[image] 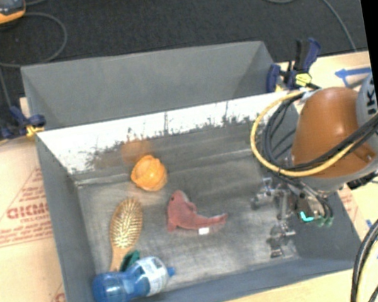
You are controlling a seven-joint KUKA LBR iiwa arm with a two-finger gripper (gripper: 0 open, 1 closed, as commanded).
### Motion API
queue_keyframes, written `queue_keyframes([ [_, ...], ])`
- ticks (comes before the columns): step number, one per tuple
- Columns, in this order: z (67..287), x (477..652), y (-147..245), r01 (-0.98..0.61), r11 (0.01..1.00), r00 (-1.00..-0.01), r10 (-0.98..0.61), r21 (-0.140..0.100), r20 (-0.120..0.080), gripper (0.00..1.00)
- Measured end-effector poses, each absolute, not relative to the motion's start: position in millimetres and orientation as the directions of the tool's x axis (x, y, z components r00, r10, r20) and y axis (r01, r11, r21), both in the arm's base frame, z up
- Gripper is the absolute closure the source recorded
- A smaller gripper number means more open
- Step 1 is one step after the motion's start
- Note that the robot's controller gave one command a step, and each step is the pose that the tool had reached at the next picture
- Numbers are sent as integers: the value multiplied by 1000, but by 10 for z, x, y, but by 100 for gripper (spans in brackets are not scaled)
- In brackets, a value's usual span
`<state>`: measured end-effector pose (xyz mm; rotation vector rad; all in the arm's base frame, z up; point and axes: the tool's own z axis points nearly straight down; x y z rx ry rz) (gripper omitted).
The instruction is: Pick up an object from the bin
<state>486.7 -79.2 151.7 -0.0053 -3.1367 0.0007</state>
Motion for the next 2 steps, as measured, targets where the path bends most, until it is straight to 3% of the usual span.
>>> queue_keyframes([
  [2,1523,4945,-775,6,1000,-1000,6,-3,-6,0],
])
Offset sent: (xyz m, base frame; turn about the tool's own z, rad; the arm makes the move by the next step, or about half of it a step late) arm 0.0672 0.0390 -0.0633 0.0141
